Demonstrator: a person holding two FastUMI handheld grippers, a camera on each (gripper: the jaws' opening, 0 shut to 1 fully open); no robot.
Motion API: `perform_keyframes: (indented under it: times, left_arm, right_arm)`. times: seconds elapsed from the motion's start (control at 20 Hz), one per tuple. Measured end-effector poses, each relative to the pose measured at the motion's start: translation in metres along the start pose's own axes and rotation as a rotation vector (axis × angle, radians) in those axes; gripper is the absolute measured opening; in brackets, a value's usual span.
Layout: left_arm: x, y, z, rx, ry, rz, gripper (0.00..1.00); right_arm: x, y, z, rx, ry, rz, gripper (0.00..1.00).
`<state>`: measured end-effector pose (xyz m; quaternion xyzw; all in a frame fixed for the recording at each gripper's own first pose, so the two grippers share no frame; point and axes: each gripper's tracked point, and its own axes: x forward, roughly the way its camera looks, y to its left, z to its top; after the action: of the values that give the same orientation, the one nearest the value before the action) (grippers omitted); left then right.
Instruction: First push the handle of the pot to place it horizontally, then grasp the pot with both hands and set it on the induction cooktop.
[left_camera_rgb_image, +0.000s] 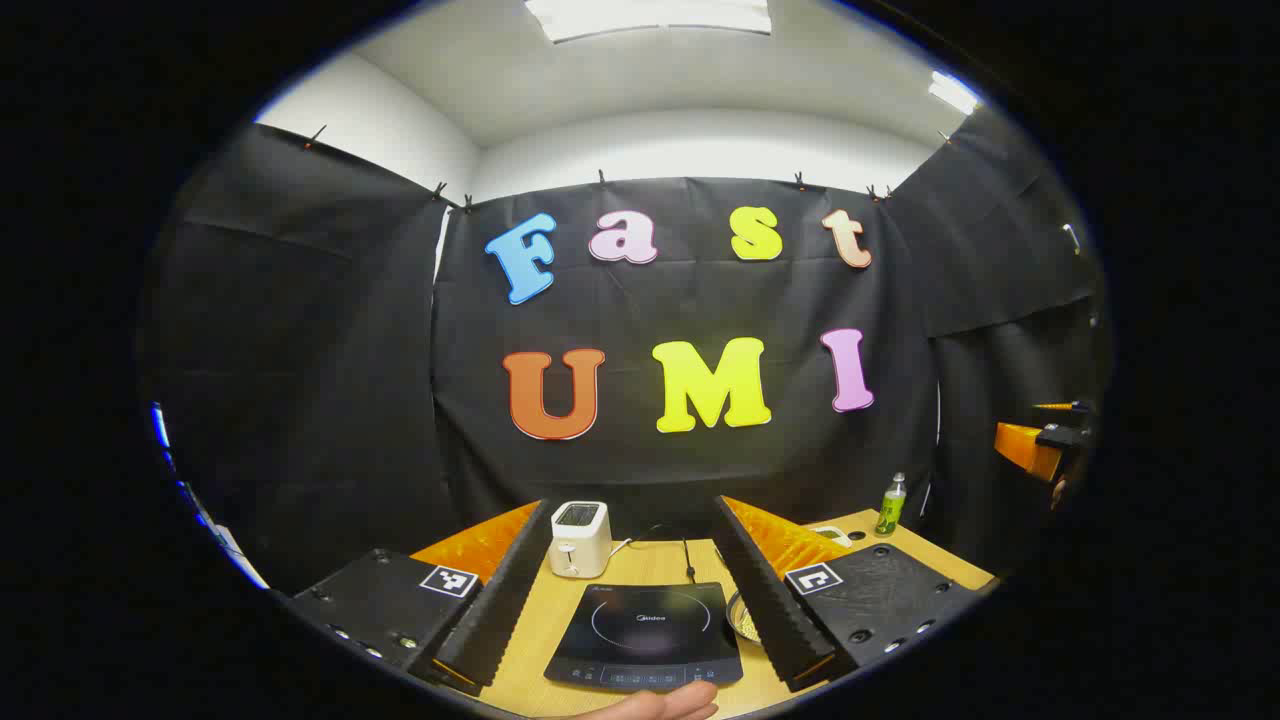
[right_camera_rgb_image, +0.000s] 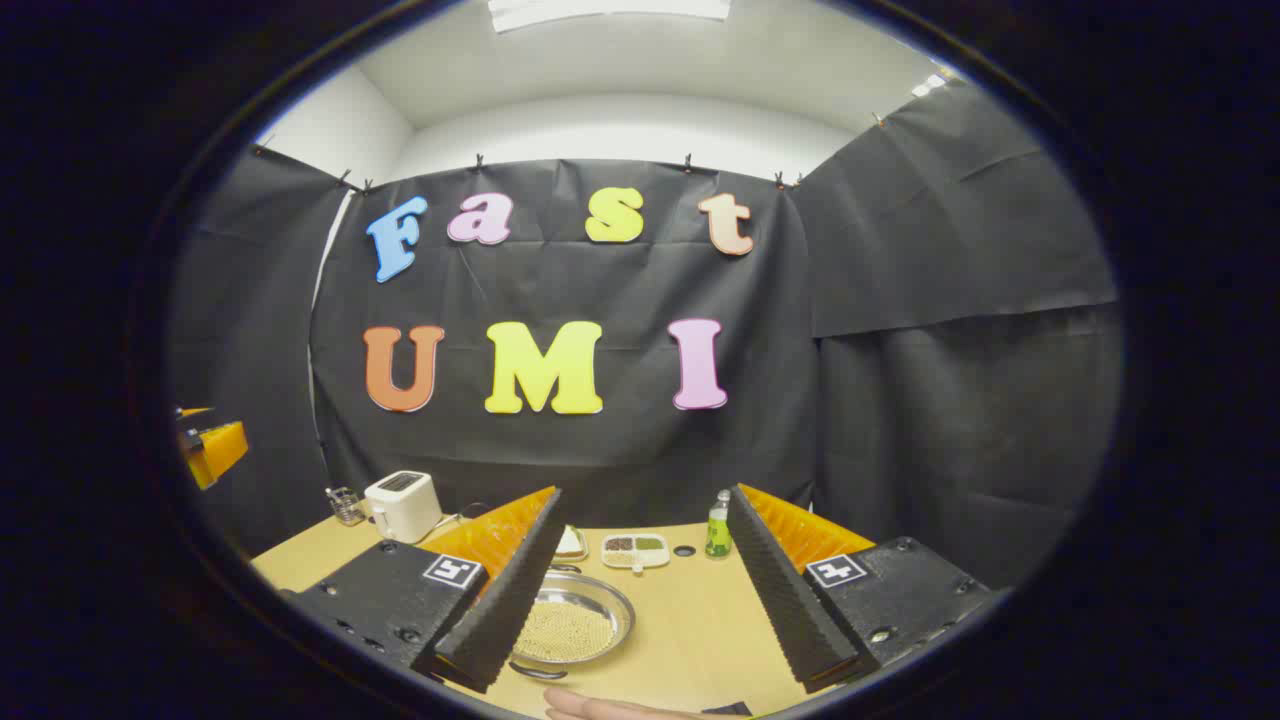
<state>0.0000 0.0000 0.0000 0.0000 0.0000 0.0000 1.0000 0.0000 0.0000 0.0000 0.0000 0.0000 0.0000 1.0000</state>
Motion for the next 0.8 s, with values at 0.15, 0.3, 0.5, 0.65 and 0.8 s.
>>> perform_keyframes:
  times: [0.15, 0.3, 0.5, 0.65, 0.8]
  left_arm:
    - [0.001, -0.012, -0.003, -0.002, 0.004, -0.041, 0.96]
    - [0.000, -0.009, -0.005, 0.000, 0.002, -0.035, 0.96]
    - [-0.002, -0.006, -0.001, -0.011, -0.015, -0.025, 0.95]
    - [-0.002, -0.004, -0.003, -0.017, -0.016, -0.024, 0.96]
    - [-0.003, -0.003, -0.005, -0.021, -0.014, -0.029, 0.95]
  right_arm:
    - [0.000, -0.003, -0.001, 0.010, -0.001, 0.001, 1.00]
    - [0.001, -0.003, -0.002, 0.002, 0.002, 0.005, 1.00]
    - [0.004, -0.006, -0.004, -0.006, 0.006, -0.005, 1.00]
    - [0.006, -0.002, -0.009, -0.004, 0.022, 0.006, 1.00]
    - [0.008, 0.003, -0.012, -0.019, 0.029, 0.007, 1.00]
